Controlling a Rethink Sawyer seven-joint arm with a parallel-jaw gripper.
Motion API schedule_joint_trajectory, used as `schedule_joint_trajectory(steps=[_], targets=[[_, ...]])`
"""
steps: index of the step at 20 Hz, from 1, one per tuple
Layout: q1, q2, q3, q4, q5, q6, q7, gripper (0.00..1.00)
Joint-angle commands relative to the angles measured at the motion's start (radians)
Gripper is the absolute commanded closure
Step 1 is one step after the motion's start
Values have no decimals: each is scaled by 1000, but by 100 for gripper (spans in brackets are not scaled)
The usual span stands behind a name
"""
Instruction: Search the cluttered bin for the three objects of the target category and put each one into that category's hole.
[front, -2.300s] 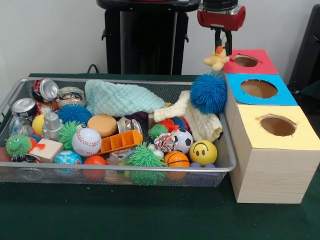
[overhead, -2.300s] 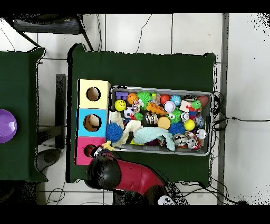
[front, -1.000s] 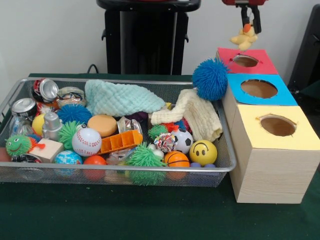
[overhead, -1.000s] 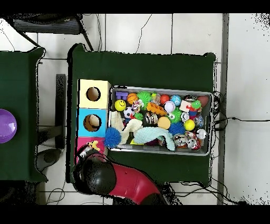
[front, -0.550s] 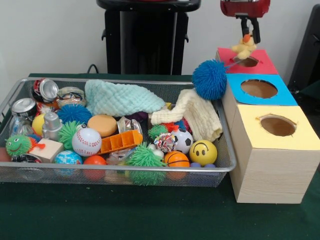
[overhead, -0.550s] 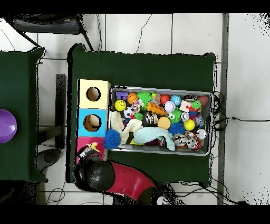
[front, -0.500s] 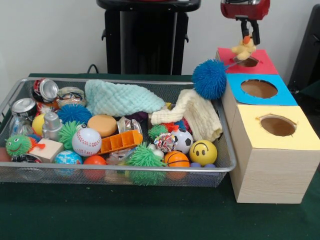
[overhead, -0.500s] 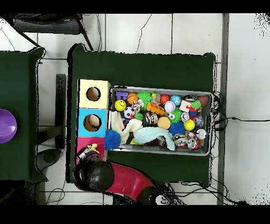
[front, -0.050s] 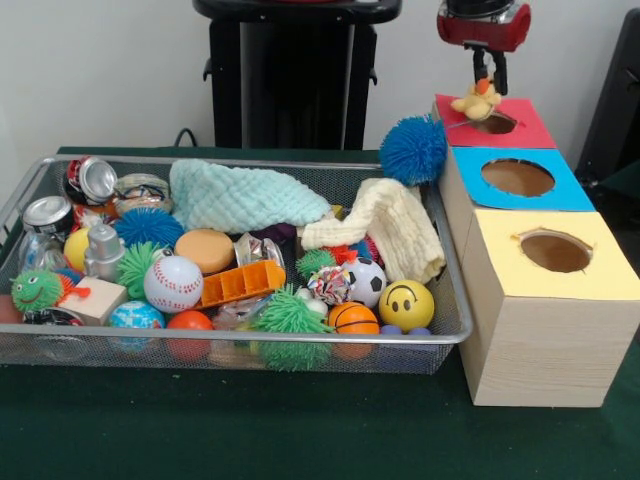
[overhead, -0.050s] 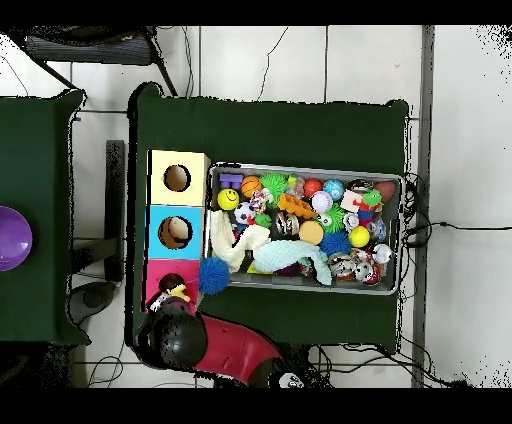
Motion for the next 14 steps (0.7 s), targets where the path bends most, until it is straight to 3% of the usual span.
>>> schedule_joint_trajectory(steps=[1,9,14], targets=[[-14,47,-46,-93,-50,66,55,0],[-58,47,-6,-93,-78,22,69,0],[-88,-10,37,-53,-82,-13,106,0]])
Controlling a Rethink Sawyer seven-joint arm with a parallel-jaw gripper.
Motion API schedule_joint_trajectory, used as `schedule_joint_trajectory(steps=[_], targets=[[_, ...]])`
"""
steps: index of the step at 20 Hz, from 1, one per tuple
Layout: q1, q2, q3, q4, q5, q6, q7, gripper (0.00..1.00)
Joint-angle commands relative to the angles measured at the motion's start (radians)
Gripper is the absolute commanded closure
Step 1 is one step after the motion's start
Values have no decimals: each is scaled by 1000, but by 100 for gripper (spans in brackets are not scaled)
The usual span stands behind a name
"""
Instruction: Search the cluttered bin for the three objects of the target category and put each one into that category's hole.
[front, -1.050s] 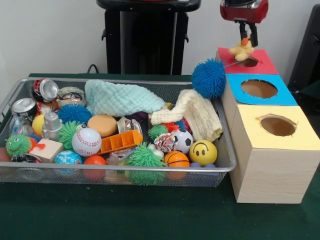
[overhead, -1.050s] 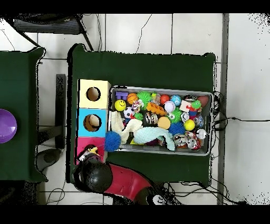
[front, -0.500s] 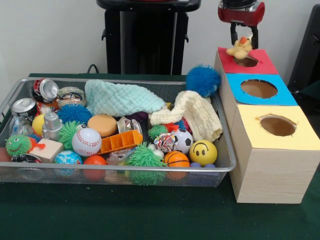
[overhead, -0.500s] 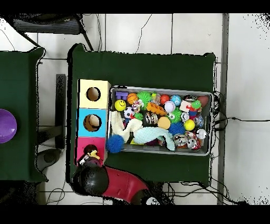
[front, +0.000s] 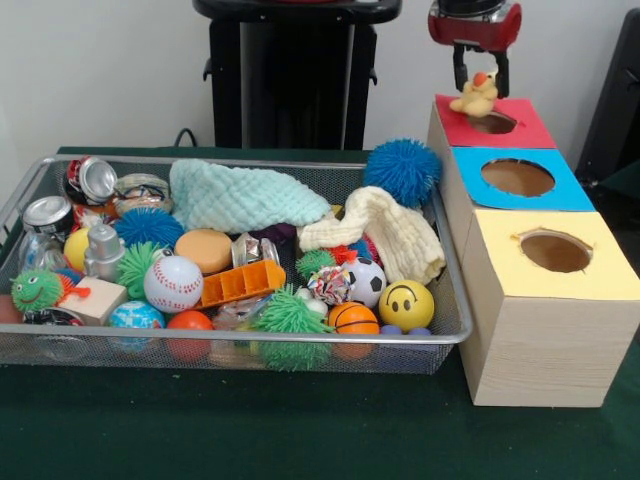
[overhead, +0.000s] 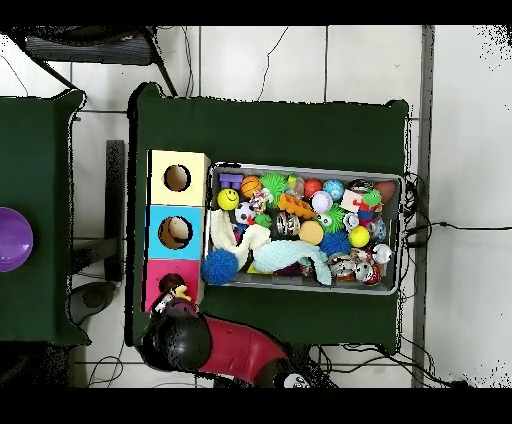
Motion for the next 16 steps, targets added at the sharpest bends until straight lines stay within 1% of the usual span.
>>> schedule_joint_trajectory(steps=[1,6,8,9,13,14,16], targets=[[-63,-20,43,-46,-24,-18,113,0],[-42,-99,37,-13,-9,-24,154,0],[-69,-117,87,9,-8,-69,187,0],[-70,-122,94,13,-12,-93,199,0],[-101,-158,161,47,-2,-134,261,0],[-110,-145,164,40,-4,-141,257,0],[-111,-154,182,51,3,-148,277,0]])
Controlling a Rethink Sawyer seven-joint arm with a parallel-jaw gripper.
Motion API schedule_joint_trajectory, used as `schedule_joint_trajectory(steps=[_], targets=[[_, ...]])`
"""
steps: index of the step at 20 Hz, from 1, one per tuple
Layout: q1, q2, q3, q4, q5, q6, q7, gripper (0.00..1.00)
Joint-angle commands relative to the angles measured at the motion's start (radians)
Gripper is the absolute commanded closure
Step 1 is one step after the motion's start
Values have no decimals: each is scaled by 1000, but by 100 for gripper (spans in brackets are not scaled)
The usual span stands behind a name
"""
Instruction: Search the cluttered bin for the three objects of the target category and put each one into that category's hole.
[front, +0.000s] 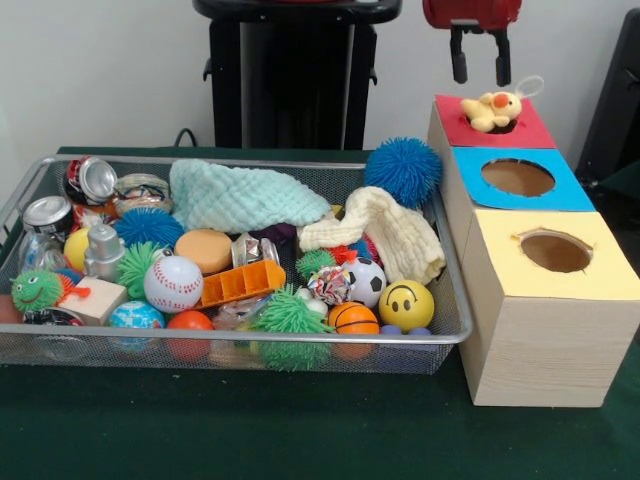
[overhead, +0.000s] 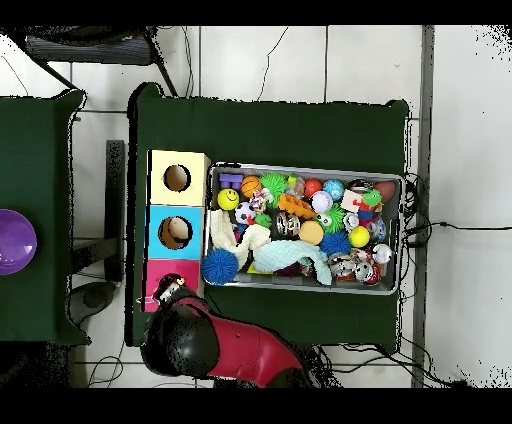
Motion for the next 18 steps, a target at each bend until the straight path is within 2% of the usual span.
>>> schedule_joint_trajectory(steps=[1,8,11,12,15,18], targets=[[-40,-38,125,44,7,-105,284,0],[5,-50,114,56,27,-113,298,0],[63,-61,26,32,34,-62,231,0],[71,-63,16,28,32,-44,218,100],[121,-60,-49,3,39,17,185,100],[160,-28,-97,-6,56,31,196,100]])
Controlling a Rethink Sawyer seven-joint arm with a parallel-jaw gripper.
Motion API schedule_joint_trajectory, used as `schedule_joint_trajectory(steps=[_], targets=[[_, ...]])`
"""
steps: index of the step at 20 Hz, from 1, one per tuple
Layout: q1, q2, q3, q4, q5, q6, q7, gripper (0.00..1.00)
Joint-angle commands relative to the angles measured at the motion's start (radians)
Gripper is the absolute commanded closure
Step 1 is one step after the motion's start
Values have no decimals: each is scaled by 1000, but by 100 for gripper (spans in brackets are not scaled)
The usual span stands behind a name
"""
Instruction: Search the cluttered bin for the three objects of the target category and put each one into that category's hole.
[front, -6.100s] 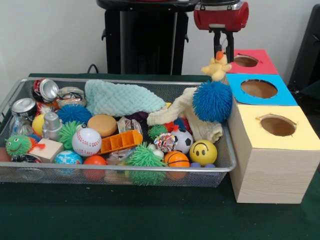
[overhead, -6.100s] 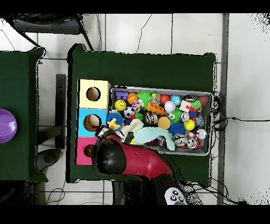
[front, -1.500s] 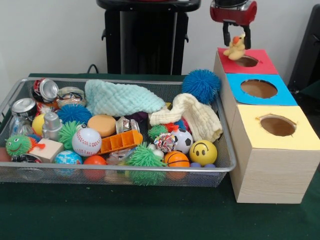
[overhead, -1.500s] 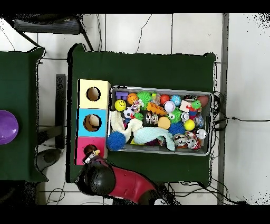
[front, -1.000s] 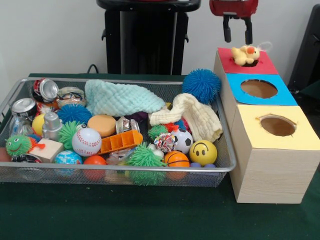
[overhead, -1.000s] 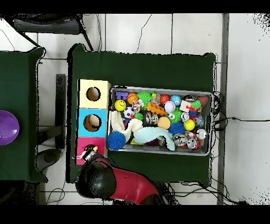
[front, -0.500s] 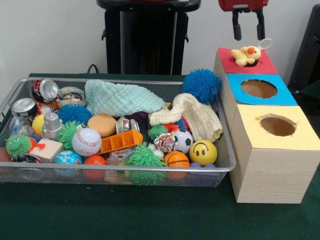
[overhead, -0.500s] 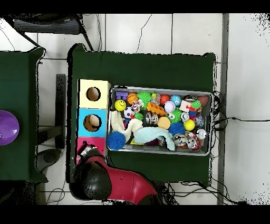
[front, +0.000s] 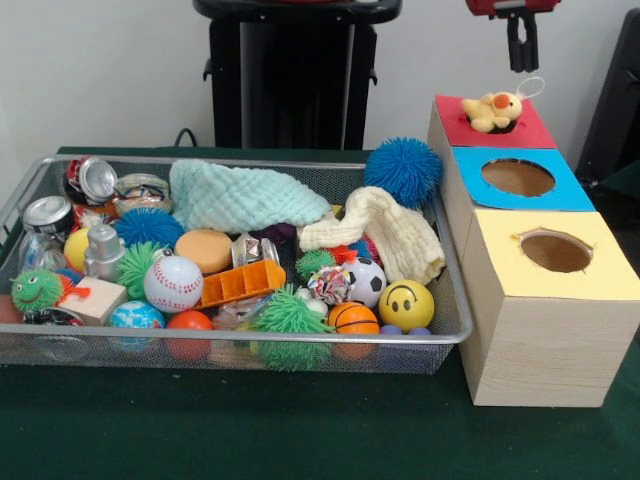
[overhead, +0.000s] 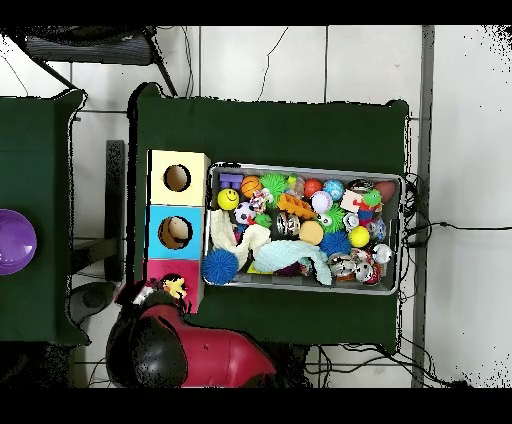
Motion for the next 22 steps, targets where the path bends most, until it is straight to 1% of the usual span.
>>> schedule_joint_trajectory(steps=[1,2,3,5,10,13,14,18,22], targets=[[67,39,-122,-11,58,85,199,100],[68,49,-125,-10,60,76,203,100],[67,58,-112,-2,64,65,215,100],[80,87,-125,-4,65,41,219,100],[154,165,-230,-50,70,2,193,100],[174,220,-262,-70,64,-52,188,100],[186,224,-285,-85,67,-47,180,100],[208,241,-315,-104,67,-48,180,100],[223,237,-307,-96,74,-53,207,100]])
